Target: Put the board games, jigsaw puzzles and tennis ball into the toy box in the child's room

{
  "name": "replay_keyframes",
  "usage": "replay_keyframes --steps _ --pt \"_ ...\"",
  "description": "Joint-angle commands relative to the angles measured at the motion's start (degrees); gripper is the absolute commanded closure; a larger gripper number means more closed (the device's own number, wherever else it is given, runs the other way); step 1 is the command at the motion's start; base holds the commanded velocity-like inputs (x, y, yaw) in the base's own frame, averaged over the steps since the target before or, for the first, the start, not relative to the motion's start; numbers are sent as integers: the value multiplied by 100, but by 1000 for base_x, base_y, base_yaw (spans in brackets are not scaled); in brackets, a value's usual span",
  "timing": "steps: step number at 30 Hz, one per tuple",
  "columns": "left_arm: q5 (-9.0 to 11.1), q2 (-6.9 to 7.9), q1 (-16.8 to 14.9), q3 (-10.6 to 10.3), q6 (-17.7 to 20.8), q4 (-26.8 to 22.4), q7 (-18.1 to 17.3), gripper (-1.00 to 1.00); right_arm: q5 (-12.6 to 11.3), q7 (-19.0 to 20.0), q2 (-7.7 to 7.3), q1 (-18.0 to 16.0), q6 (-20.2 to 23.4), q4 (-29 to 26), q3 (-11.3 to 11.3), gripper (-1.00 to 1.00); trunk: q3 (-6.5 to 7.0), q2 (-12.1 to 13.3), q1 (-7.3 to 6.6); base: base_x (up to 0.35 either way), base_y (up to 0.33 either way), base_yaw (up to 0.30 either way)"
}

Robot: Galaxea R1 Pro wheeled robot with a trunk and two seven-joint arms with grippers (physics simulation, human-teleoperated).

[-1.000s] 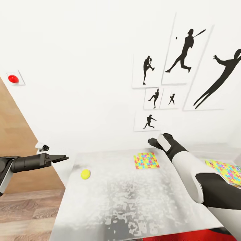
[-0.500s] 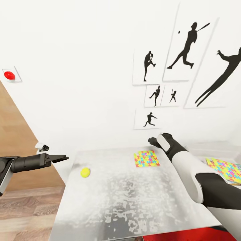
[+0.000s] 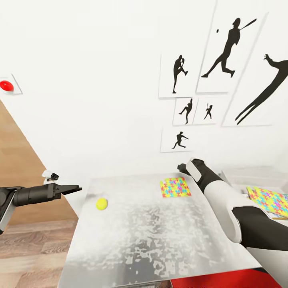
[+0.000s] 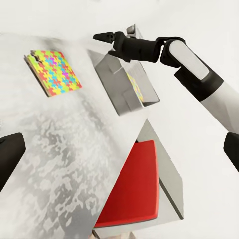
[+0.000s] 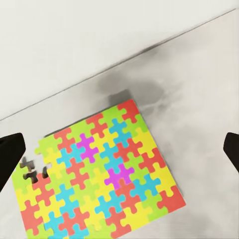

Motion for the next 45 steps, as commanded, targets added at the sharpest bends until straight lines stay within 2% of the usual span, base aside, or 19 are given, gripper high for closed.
replay_keyframes --steps 1,17,25,37,45 --pt "-1 1 -5 -2 63 -1 -22 -100 -45 -41 -6 -4 -14 -9 29 -100 -21 -12 3 0 0 0" --pt "-1 17 -5 6 62 1 -22 -100 -37 -34 15 -4 -115 -9 29 -100 -170 -12 3 0 0 0" --pt "-1 161 1 7 60 12 -22 -100 -32 -34 27 -4 -116 -9 29 -100 -245 -12 3 0 0 0" --pt "0 180 1 7 59 16 -22 -100 -32 -38 40 -22 -116 -15 27 -100 -356 -12 3 0 0 0" --pt "-1 177 2 7 59 16 -22 -100 -32 -35 159 -50 -116 -17 28 -100 -431 -12 3 0 0 0"
